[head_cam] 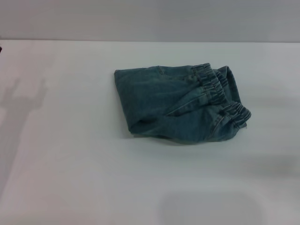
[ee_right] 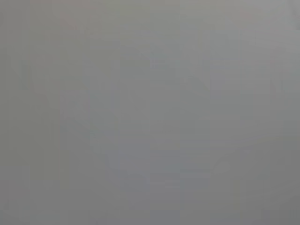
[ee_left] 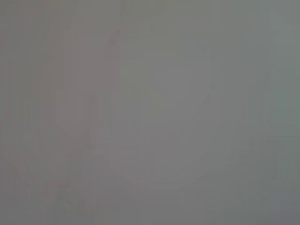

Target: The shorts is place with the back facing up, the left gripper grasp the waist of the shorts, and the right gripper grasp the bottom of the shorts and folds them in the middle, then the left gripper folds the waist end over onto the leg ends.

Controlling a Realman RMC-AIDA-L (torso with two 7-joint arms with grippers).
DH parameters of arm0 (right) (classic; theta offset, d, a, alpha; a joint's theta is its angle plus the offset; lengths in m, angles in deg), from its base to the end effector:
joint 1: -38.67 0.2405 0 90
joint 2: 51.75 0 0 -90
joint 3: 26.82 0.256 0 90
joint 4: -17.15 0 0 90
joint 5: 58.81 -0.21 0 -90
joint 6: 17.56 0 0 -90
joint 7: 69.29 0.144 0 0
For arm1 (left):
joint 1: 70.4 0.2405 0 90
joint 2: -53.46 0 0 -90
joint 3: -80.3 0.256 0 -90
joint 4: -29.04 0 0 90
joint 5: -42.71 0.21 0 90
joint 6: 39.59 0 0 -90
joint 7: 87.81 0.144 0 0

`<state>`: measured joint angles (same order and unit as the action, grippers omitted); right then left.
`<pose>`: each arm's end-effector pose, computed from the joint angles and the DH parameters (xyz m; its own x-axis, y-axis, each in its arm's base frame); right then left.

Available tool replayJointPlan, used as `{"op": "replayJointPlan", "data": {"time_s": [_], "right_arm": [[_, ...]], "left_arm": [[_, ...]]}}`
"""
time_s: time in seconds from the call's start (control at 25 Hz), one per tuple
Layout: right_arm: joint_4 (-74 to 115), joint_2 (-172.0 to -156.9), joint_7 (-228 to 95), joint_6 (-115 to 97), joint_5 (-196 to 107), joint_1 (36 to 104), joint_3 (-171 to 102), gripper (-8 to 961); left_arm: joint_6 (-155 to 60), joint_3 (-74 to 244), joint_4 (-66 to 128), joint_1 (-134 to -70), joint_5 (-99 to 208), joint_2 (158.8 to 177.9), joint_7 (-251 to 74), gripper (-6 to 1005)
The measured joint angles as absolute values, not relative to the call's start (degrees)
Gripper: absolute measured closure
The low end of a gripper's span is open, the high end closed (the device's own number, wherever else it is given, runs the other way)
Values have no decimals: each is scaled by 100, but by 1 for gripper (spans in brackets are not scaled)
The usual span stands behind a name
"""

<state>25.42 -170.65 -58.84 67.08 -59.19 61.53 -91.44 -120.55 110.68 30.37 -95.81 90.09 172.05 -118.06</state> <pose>0.3409 0.3139 0.0859 0.6805 0.4216 -0.5993 -0.7058 0.1571 -0.6908 -0.3400 0.3184 0.0383 0.4739 -0.2077 0.8557 0.8550 -0.1241 -0.5036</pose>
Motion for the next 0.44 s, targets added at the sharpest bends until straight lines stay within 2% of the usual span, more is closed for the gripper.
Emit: {"op": "replayJointPlan", "data": {"time_s": [0.44], "right_arm": [[2511,-17042,-5908,6296,-5915,6307,-9080,381]], "left_arm": [[-12206,11037,2899,-9488,9009,17202,-11804,244]]}}
